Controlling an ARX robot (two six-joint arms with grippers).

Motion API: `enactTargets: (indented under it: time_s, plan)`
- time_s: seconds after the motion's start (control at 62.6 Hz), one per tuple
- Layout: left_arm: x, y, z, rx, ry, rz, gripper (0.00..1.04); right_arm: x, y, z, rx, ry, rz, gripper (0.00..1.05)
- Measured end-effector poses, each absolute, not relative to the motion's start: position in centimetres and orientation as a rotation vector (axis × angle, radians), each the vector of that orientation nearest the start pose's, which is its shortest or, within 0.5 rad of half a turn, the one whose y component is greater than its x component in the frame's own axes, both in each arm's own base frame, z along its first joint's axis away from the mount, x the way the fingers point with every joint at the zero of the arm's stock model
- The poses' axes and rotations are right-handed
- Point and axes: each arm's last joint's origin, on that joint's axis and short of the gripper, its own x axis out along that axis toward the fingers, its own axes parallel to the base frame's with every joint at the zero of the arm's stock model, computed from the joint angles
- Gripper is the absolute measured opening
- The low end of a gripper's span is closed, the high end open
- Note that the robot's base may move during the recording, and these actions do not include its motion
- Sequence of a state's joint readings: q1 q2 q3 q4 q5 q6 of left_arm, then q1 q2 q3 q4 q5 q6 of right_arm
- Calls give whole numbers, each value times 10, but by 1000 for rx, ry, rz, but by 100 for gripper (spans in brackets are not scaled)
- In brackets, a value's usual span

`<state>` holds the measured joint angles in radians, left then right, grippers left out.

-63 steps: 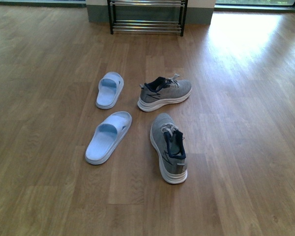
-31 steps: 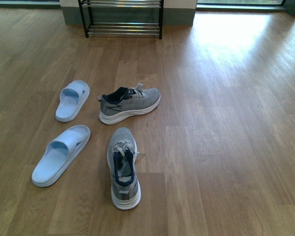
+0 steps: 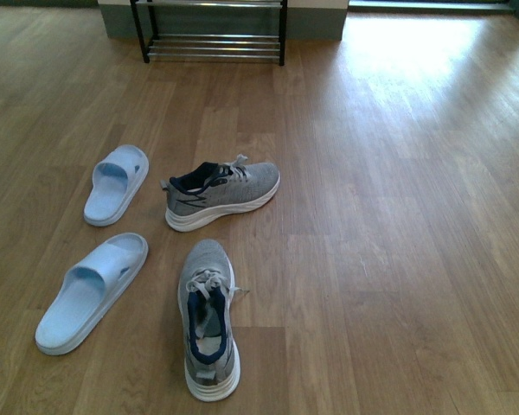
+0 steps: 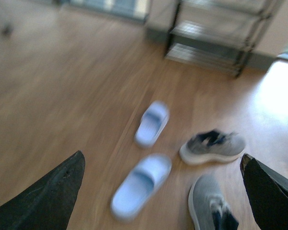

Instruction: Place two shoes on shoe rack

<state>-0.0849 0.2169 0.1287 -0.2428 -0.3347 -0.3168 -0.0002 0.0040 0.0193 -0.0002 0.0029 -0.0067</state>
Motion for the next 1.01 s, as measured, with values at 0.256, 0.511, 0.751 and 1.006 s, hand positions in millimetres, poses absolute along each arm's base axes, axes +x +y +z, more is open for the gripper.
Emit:
enactTargets:
  time_s: [0.256, 0.511, 0.751, 1.006]
  plan:
    - [163, -11, 168, -734, 518, 301, 95, 97, 0, 170, -7, -15, -1, 95]
    - [228, -31, 108, -551, 851, 265, 95, 97, 0, 170, -7, -15, -1, 95]
    - [276, -52, 53, -386, 1054, 200, 95, 97, 0, 170, -7, -15, -1, 95]
    - [312, -64, 11, -313, 1137, 147, 95, 97, 0, 170, -7, -15, -1, 95]
